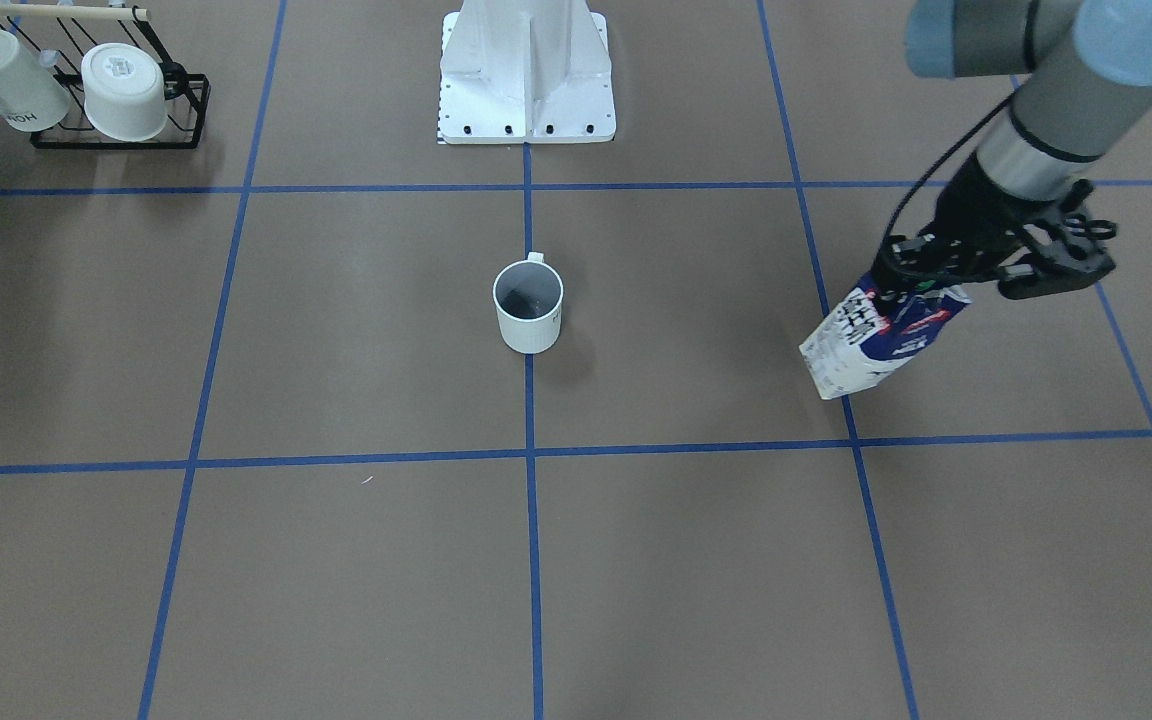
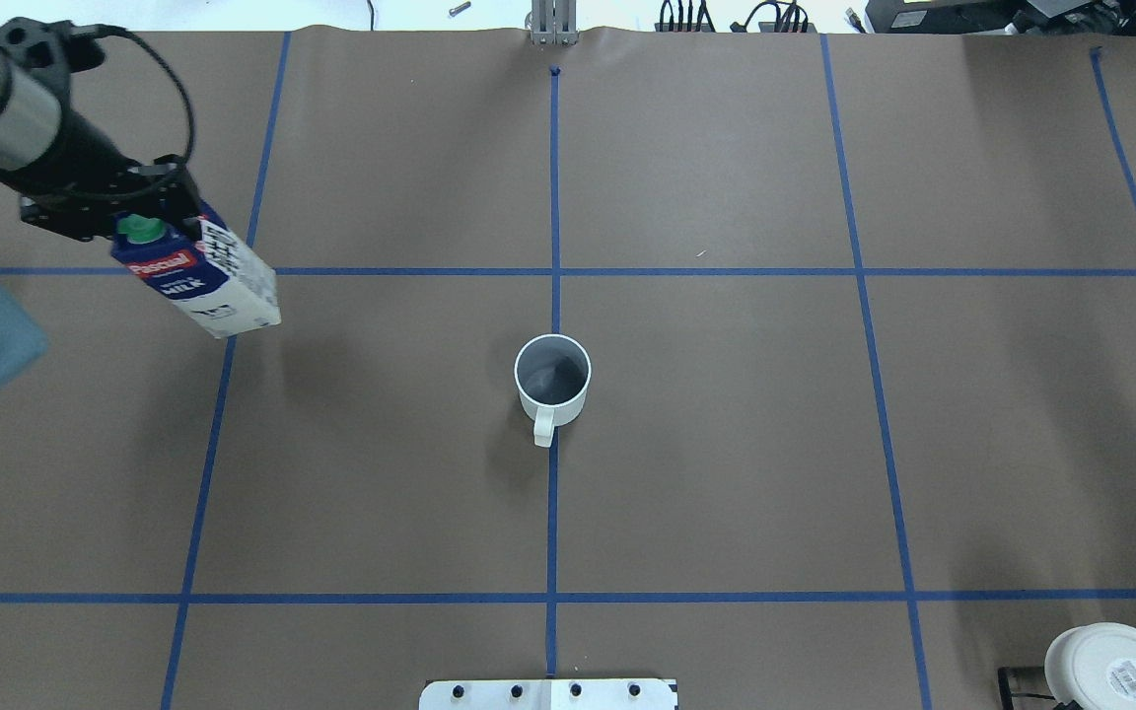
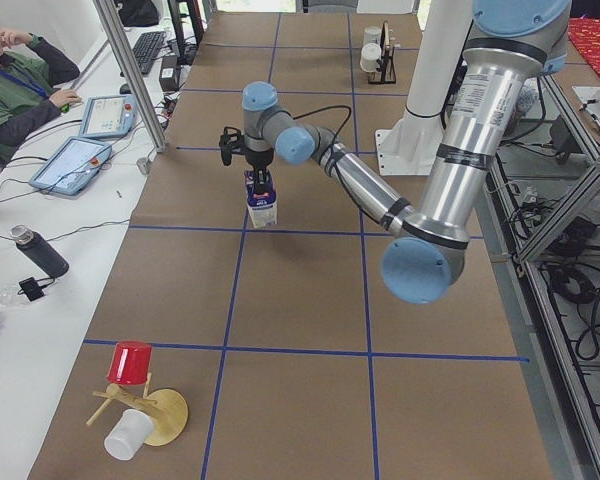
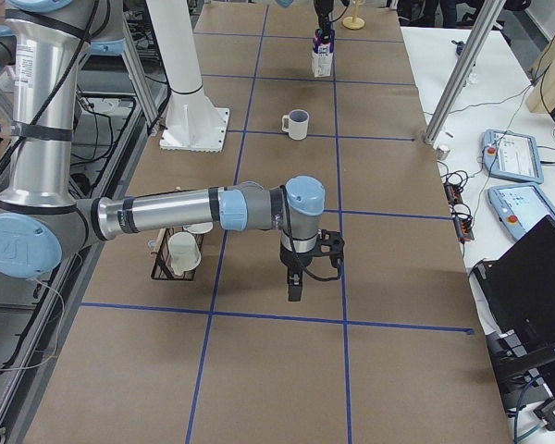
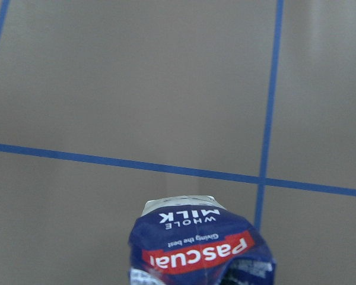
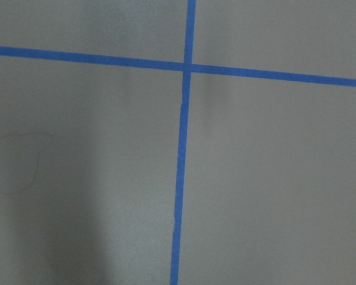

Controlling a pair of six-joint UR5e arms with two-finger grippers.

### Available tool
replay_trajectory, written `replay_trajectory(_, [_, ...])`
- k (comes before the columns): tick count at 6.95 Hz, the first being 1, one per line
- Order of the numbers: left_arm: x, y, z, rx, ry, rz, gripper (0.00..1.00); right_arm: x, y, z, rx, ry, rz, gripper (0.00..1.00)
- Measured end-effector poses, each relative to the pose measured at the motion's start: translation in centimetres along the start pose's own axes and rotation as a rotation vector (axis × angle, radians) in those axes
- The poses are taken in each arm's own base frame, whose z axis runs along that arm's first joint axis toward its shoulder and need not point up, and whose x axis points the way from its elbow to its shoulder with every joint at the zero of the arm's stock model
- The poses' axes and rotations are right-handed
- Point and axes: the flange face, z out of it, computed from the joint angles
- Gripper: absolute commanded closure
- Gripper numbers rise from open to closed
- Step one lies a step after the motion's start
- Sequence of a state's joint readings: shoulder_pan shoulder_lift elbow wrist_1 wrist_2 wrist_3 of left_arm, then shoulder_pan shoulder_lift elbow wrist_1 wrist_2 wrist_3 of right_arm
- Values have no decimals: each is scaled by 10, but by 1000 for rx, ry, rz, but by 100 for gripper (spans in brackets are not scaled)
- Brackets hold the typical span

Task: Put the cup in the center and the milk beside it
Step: 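Carry the milk carton with the left gripper beside the mug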

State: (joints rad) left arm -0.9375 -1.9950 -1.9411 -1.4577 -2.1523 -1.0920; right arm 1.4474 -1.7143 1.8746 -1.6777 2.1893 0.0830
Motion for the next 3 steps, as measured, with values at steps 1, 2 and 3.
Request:
replay_trajectory(1, [60, 26, 5, -24, -22, 3, 100, 0, 0, 0, 0, -1, 0, 0])
replay_trajectory(2, [97, 48, 13, -38, -31, 8, 100, 0, 0, 0, 0, -1, 0, 0])
replay_trajectory(3, [125, 67, 21, -46, -34, 12, 100, 0, 0, 0, 0, 0, -1, 0])
